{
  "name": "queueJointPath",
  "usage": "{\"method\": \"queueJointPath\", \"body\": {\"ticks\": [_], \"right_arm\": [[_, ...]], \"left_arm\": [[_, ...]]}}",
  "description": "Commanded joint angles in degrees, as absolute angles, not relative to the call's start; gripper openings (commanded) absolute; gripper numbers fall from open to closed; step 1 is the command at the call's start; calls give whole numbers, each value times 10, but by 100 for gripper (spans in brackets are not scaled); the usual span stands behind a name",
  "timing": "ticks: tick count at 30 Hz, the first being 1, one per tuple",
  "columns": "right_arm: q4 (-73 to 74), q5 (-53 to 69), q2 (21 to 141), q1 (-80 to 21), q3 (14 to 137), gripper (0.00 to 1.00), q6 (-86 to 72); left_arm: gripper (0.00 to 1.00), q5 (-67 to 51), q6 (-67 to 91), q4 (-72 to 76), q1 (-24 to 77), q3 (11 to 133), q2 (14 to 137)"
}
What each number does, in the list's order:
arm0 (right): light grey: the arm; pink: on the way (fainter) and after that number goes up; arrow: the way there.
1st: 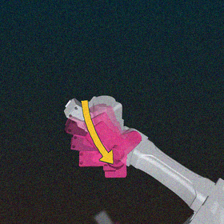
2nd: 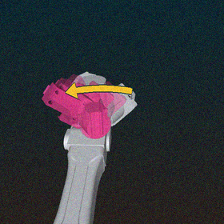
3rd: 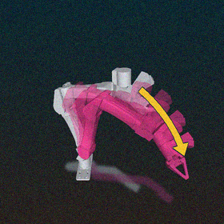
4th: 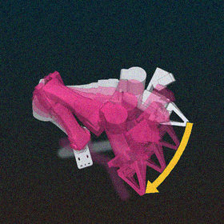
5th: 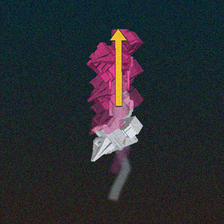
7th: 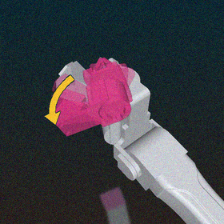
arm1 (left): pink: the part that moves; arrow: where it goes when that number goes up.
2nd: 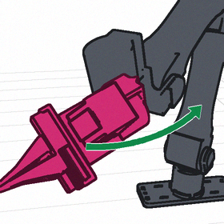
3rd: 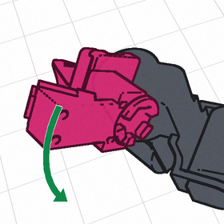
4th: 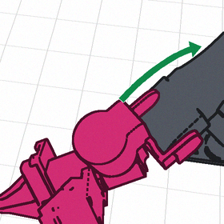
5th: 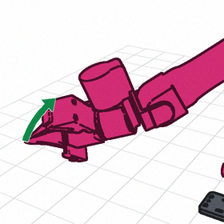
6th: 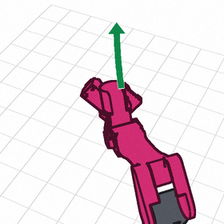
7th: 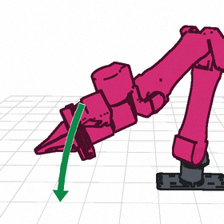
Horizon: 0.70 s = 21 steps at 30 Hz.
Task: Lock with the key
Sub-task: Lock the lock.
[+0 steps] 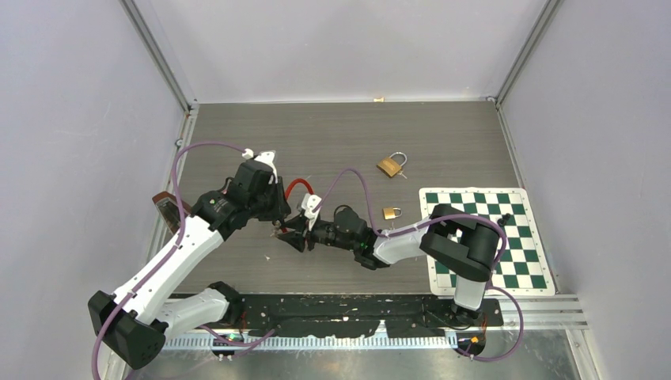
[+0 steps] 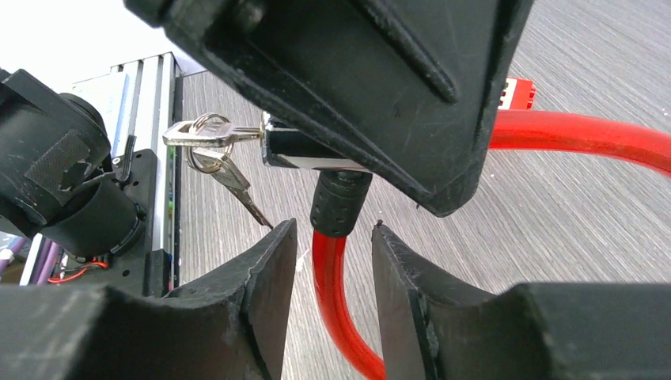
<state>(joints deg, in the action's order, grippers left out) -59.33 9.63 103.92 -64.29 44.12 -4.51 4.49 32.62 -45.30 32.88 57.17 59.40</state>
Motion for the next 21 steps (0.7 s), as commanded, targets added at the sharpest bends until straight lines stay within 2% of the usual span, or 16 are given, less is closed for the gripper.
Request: {"method": "queueJointPath", "body": {"ticks": [1,6,13,21], "right_arm": [[-602,103,1038,-646,441,45,-8],[-591,111,1042,-648,431,37,9],[-614,81,1040,-648,431,7,2],[-699,56,1028,-630,445,5,-25]], "left_arm": [[0,35,330,-441,329,587,586],[0,34,330,-440,329,587,589],[0,27,330,-441,329,586,587],[0,17,307,-462,329,601,582]]}}
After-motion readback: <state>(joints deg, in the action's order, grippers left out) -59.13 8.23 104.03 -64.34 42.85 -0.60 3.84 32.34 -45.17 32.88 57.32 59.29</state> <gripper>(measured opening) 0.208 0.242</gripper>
